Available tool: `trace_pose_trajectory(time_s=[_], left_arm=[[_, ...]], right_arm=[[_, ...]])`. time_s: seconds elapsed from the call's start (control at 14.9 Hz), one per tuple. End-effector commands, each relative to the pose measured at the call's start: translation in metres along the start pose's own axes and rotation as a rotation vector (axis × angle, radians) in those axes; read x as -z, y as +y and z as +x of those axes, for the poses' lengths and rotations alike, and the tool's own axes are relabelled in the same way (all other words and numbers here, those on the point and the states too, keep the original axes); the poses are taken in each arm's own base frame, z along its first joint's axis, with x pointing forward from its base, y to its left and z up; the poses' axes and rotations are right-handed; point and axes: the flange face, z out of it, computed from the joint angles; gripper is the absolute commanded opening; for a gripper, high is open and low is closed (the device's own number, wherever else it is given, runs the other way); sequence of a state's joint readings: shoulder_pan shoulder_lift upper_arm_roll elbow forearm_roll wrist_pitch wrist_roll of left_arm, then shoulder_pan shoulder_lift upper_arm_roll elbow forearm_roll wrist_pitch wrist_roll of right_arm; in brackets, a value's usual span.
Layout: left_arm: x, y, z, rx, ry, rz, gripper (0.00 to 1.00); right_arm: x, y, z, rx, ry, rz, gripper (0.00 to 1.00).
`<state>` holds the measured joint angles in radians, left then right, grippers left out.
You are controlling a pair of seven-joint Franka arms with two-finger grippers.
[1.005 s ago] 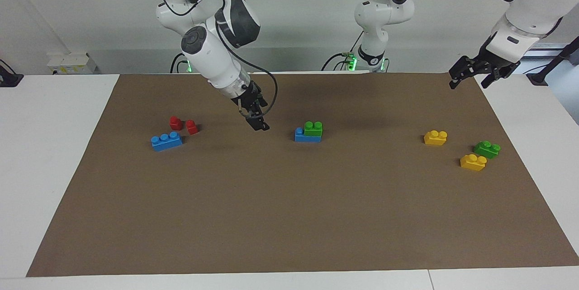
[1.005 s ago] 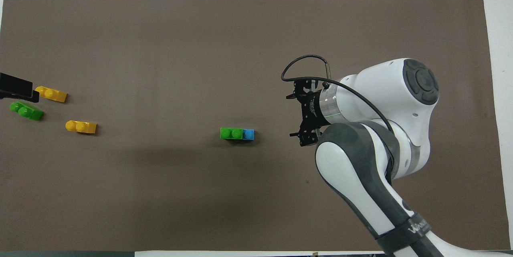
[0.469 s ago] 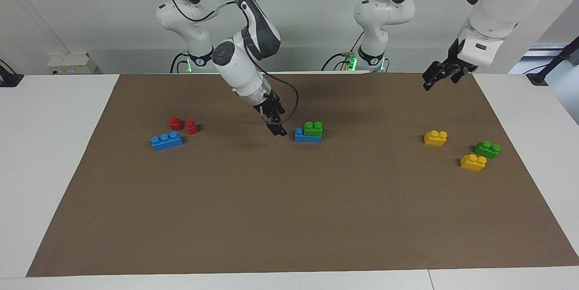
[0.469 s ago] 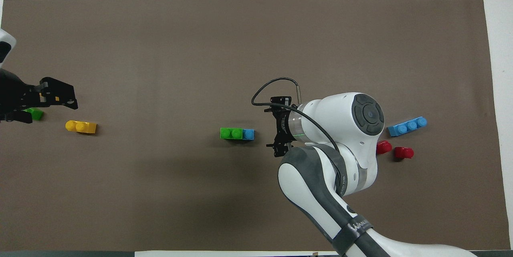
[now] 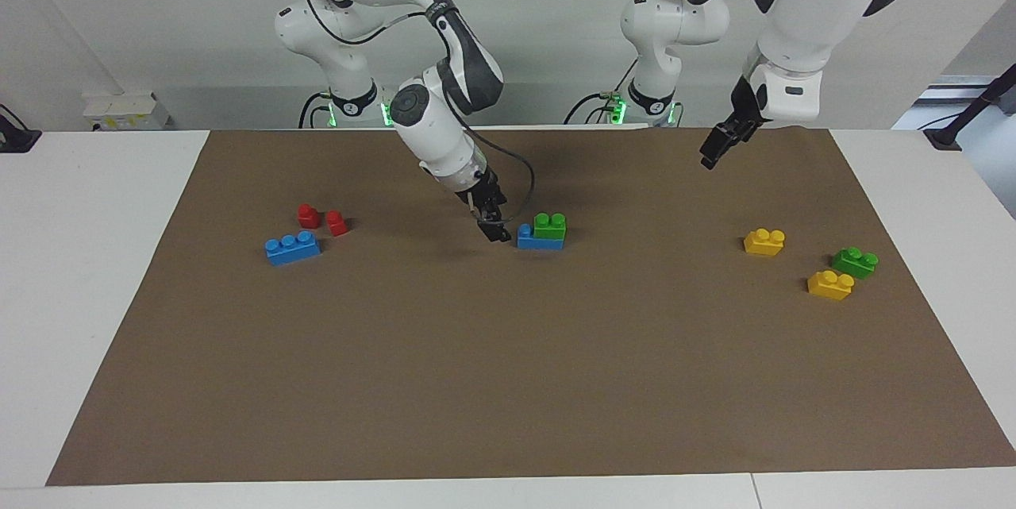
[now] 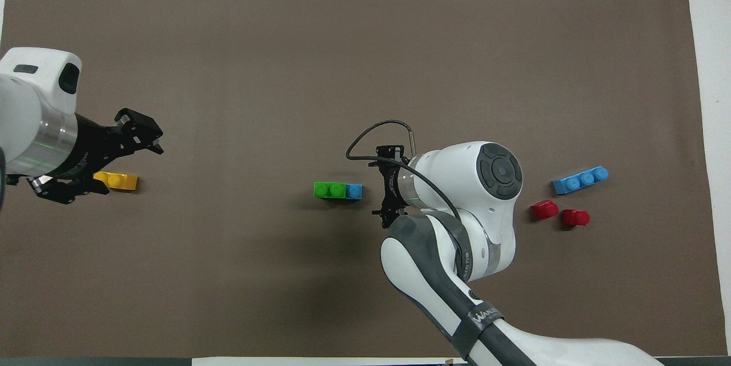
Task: Remove green block with left arm and hold with right
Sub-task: 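Reach the left gripper to the green end while the right gripper holds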
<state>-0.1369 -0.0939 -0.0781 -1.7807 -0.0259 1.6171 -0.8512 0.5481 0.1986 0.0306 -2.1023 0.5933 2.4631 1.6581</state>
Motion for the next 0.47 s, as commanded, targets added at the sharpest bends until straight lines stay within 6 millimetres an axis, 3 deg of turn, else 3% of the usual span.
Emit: trace_pose_trajectory(time_s=[0.0, 0.4], left_arm=[[-0.013, -0.002, -0.025, 0.169, 0.018, -0.053, 1.0], [-0.03, 0.033, -0.063, 0.434, -0.005, -0.118, 1.0]], right_arm=[[-0.026, 0.006, -0.002, 0.002, -0.006, 0.009, 1.0], [-0.045, 0.005, 0.002, -0.001, 0.008, 0.03, 1.0]])
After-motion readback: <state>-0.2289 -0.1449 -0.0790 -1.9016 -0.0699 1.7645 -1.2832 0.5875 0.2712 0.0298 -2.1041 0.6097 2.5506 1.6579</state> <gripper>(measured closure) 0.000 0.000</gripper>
